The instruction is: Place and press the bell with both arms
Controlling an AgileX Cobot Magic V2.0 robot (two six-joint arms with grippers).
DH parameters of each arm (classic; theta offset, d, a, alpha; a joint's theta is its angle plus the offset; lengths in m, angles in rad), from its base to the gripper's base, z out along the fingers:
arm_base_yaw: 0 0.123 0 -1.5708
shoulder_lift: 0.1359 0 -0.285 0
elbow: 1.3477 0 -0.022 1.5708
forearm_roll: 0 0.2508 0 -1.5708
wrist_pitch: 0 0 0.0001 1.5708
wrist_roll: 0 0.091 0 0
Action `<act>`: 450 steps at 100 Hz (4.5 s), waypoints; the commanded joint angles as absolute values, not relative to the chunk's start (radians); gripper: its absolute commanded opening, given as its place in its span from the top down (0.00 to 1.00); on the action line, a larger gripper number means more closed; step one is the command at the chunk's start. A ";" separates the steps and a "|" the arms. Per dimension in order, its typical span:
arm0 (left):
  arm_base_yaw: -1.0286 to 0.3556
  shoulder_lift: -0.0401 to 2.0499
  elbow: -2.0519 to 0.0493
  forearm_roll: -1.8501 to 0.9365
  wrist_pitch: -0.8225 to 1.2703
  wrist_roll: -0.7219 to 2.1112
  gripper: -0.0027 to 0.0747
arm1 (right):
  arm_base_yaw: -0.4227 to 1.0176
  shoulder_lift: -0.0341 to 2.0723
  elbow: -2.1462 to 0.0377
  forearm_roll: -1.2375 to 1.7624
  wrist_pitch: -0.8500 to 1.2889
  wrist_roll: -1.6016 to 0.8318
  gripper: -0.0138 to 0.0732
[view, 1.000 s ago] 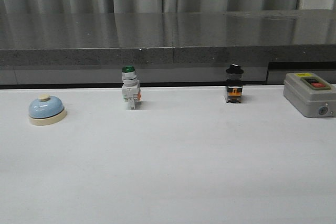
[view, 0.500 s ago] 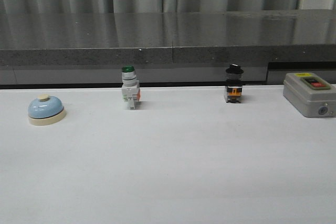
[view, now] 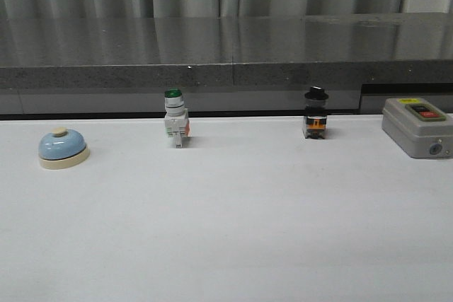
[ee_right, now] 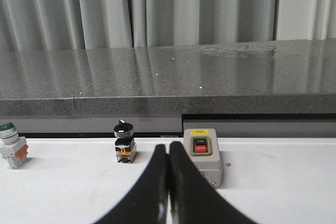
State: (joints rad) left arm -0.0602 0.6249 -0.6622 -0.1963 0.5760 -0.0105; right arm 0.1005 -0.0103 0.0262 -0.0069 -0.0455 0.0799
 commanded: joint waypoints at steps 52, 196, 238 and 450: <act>-0.059 0.879 -0.804 -0.216 0.590 0.068 0.61 | 0.095 -0.025 0.012 -0.020 -0.119 0.072 0.91; -0.147 1.653 -1.346 -0.211 0.617 0.129 0.17 | 0.095 -0.025 0.012 -0.020 -0.119 0.072 0.91; -0.145 1.861 -1.384 -0.207 0.586 0.129 0.17 | 0.095 -0.025 0.012 -0.020 -0.119 0.072 0.91; -0.675 1.868 -1.542 -0.190 0.741 0.141 0.76 | 0.095 -0.025 0.012 -0.020 -0.119 0.072 0.91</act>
State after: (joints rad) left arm -0.6386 1.8895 -1.5088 -0.1763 0.8001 0.1408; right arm 0.1005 -0.0103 0.0262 -0.0069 -0.0455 0.0799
